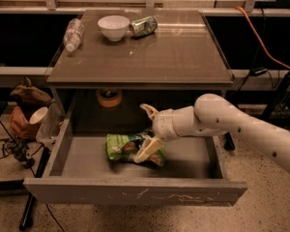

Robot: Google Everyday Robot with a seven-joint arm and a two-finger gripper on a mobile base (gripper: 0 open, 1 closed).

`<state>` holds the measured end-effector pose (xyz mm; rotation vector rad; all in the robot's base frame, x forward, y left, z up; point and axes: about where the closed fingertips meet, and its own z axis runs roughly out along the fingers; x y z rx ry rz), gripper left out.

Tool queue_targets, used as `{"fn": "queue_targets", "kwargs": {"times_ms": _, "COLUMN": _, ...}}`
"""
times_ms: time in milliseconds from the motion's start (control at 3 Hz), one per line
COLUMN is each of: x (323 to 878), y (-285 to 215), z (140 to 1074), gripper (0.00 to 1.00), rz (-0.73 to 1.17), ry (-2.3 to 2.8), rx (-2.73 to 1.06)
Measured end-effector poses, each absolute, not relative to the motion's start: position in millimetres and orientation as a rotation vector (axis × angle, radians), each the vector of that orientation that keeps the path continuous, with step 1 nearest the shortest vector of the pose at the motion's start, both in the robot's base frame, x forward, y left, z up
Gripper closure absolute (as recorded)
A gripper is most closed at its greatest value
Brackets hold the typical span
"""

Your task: Place green rice chip bag into top drawer

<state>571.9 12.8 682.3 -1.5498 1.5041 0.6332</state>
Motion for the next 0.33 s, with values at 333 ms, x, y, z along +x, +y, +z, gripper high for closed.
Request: {"fn": "queue_targets", "kwargs": {"times_ms": 333, "x": 571.9, "y": 12.8, "z": 682.3, "gripper": 0.00, "rz": 0.633, "ry": 1.504, "rx": -1.550}}
